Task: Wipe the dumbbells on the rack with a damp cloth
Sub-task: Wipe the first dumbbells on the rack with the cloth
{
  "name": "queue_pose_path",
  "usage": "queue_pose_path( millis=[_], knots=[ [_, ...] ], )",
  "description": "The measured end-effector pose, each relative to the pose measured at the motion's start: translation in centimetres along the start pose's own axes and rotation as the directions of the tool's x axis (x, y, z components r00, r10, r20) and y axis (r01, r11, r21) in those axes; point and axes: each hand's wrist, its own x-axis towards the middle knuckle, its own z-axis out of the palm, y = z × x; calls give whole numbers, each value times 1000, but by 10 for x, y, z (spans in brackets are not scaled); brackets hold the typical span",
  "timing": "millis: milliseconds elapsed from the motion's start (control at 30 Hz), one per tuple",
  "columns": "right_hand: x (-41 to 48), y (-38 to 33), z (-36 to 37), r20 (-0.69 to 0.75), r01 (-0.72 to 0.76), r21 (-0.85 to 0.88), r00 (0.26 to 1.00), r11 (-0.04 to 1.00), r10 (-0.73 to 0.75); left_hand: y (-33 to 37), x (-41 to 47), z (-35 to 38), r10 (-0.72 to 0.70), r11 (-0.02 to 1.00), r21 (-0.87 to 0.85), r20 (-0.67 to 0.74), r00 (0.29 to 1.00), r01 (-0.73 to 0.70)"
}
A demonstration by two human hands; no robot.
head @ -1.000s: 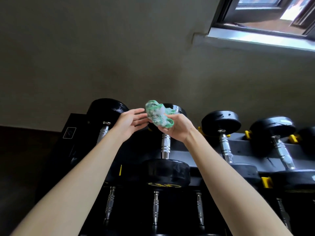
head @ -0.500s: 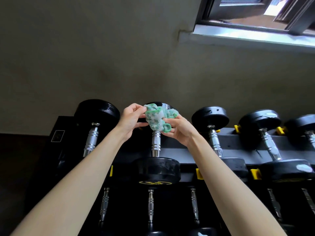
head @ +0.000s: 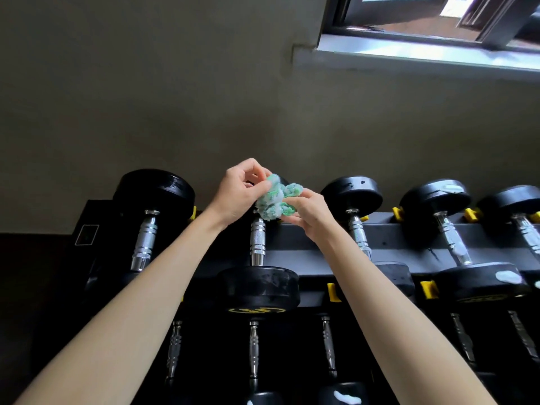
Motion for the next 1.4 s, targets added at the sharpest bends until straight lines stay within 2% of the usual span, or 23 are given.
queue_pose_path(
  millis=[133, 200, 267, 300, 433, 533, 733, 1033, 1233, 1333, 1400],
  knots=[
    [3, 0, -6, 7, -39, 9, 999, 999, 39, 3, -3, 7, 89, 938, 313, 187, 978, -145],
    [5, 2, -10, -2, -48, -6, 999, 999, 48, 0, -5, 9, 82, 868, 442, 318, 944, -224],
    [8, 5, -16, 1, -62, -14, 998, 998, 62, 0, -6, 10, 51, 781, 556, 394, 918, -283],
    [9, 6, -18, 21, -76, -10, 997, 997, 77, -1, -6, 10, 35, 778, 567, 393, 919, -272],
    [10, 6, -25, 173, -137, 2, 976, 991, 134, -3, -1, 9, 40, 811, 548, 299, 953, -206],
    [9, 3, -30, 252, -149, -17, 956, 989, 148, -4, -1, 10, 14, 752, 621, 320, 947, -221],
    [8, 4, -30, 165, -28, -109, 985, 994, 46, -3, -5, 22, 26, 696, 623, 477, 879, -358],
    [4, 8, -30, 219, -61, 24, 974, 998, 54, -4, -4, 26, -36, 825, 536, 363, 931, -178],
    [-1, 2, -36, 333, -246, 283, 932, 927, 145, -9, -2, 29, -25, 830, 533, 329, 944, -164],
    [-1, 3, -34, 350, -184, 217, 932, 959, 99, -9, -2, 33, 13, 867, 472, 302, 953, -161],
    [2, 4, -35, 305, -178, 190, 946, 966, 114, -8, -2, 30, 35, 902, 404, 284, 958, -152]
  ],
)
